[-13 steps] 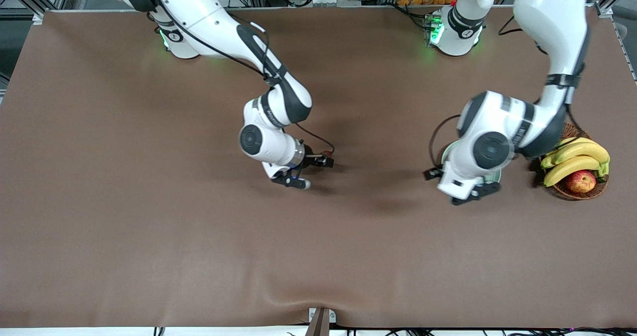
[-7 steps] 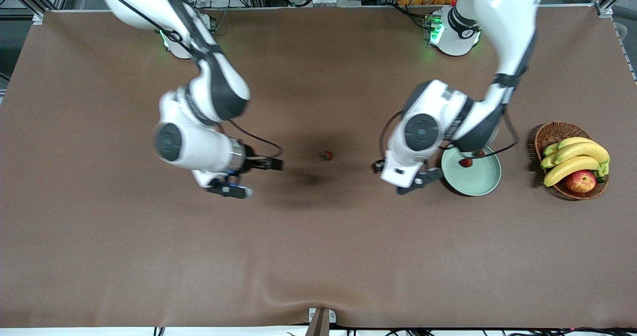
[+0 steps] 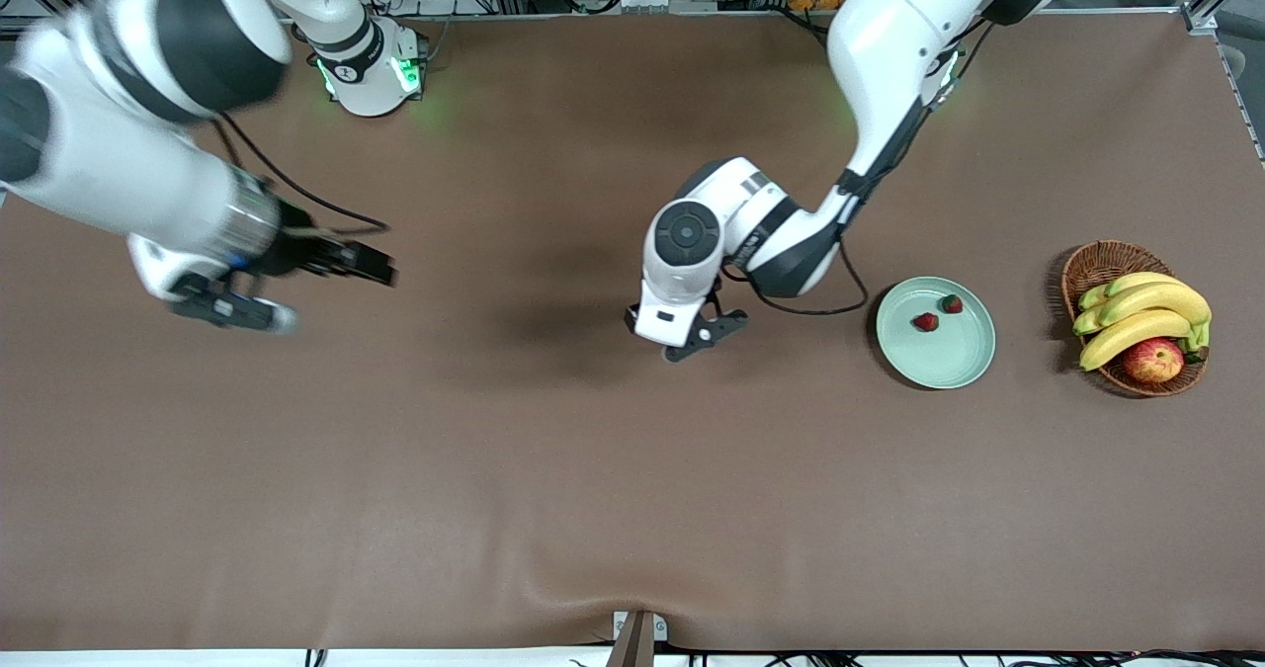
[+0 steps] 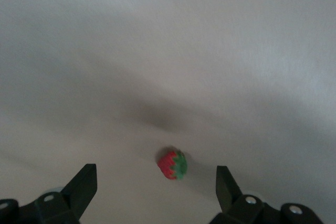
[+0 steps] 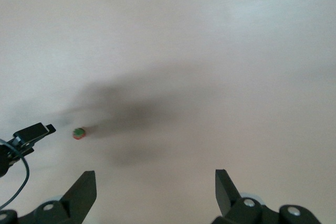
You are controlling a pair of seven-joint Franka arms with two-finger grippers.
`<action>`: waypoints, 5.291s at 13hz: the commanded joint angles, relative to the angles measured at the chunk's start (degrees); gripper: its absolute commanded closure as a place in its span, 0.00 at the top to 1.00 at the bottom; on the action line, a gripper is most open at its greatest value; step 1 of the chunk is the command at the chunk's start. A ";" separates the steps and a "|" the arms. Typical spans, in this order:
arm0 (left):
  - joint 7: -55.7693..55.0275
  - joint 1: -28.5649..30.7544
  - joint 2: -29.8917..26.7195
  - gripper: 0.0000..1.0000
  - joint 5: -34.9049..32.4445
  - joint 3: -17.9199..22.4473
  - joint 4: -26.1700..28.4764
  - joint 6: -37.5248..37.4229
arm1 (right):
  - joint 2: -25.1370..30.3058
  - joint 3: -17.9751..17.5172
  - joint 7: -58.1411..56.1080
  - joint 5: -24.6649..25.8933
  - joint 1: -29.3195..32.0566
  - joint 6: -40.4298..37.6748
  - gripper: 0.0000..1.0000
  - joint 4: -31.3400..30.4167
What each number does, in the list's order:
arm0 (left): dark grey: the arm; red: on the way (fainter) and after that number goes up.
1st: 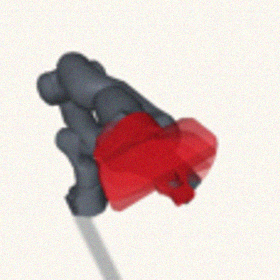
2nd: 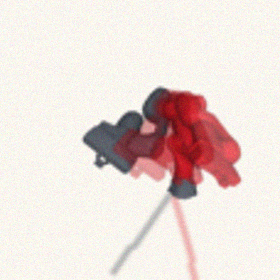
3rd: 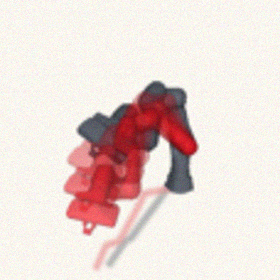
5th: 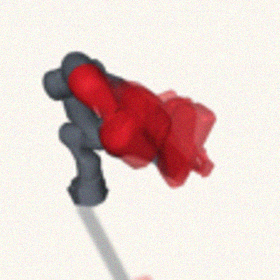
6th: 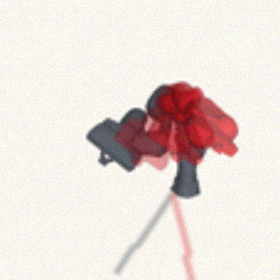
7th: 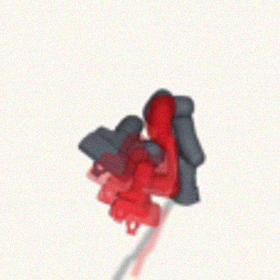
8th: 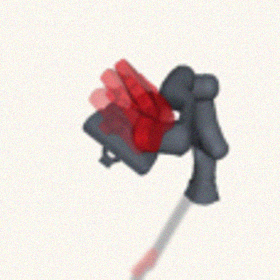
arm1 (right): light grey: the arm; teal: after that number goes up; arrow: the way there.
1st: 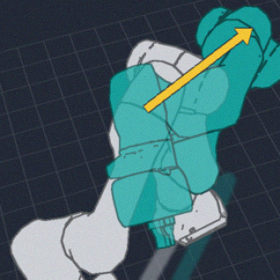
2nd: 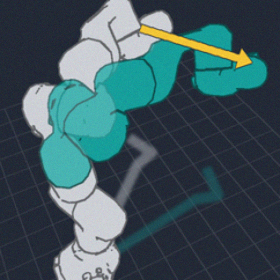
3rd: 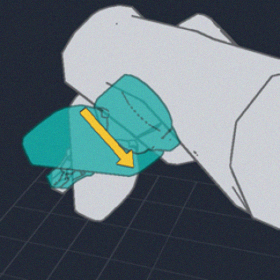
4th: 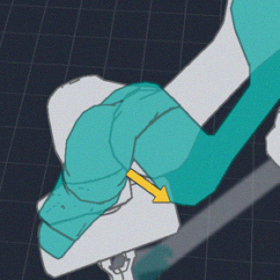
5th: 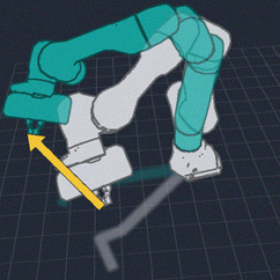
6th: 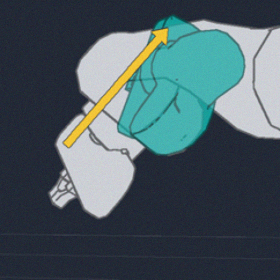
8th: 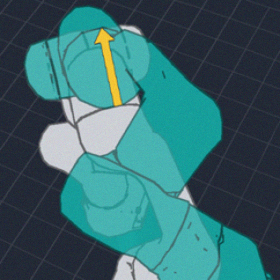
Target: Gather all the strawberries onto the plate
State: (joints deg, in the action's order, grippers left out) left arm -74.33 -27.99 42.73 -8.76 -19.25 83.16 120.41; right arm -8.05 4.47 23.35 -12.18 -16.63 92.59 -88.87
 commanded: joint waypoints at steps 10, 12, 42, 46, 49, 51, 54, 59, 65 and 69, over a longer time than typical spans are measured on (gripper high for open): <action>-1.79 -3.92 6.22 0.63 -2.93 1.85 -0.37 6.95 | 9.63 -5.00 -22.81 11.57 22.41 -11.99 1.00 8.27; -1.79 -3.92 6.22 0.63 -3.02 1.85 -0.01 6.95 | 10.25 -4.21 -27.19 12.70 23.92 -11.99 1.00 8.27; 32.11 29.91 -11.09 0.15 -15.24 1.15 19.76 -12.04 | 9.81 -4.03 -24.75 13.77 18.82 -2.06 1.00 -0.97; 40.83 32.82 -14.68 1.00 -13.49 0.18 19.06 -12.39 | 9.90 -3.77 -24.49 13.85 16.63 -2.06 1.00 0.45; 41.63 32.74 -20.65 1.00 -8.75 0.18 16.96 -12.91 | 9.90 -3.59 -22.57 13.77 16.98 -2.76 1.00 0.62; 41.63 32.73 -24.61 1.00 -5.06 0.18 13.54 -16.50 | 9.81 -3.59 -22.03 13.59 16.98 -2.68 1.00 0.62; 41.72 32.73 -29.88 1.00 -0.05 -0.60 7.74 -22.83 | 9.64 -3.68 -21.94 13.41 16.80 -2.76 1.00 0.62; 41.89 32.82 -39.90 1.00 6.03 -0.09 6.84 -26.52 | 7.97 -3.68 -22.20 13.59 18.46 -2.76 1.00 0.19; 54.35 33.36 -45.90 1.00 11.13 5.96 8.69 -28.38 | 7.97 -3.68 -22.91 13.68 22.08 -7.33 1.00 0.36; 60.44 32.21 -45.64 1.00 11.22 8.27 7.99 -30.58 | 8.23 -3.94 -22.82 13.59 21.55 -7.51 1.00 0.54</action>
State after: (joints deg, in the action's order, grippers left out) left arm -14.86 5.40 -1.82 1.61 -11.51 90.38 90.49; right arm -0.26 1.12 0.08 0.46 5.05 86.18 -88.99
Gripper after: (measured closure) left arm 0.000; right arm 0.000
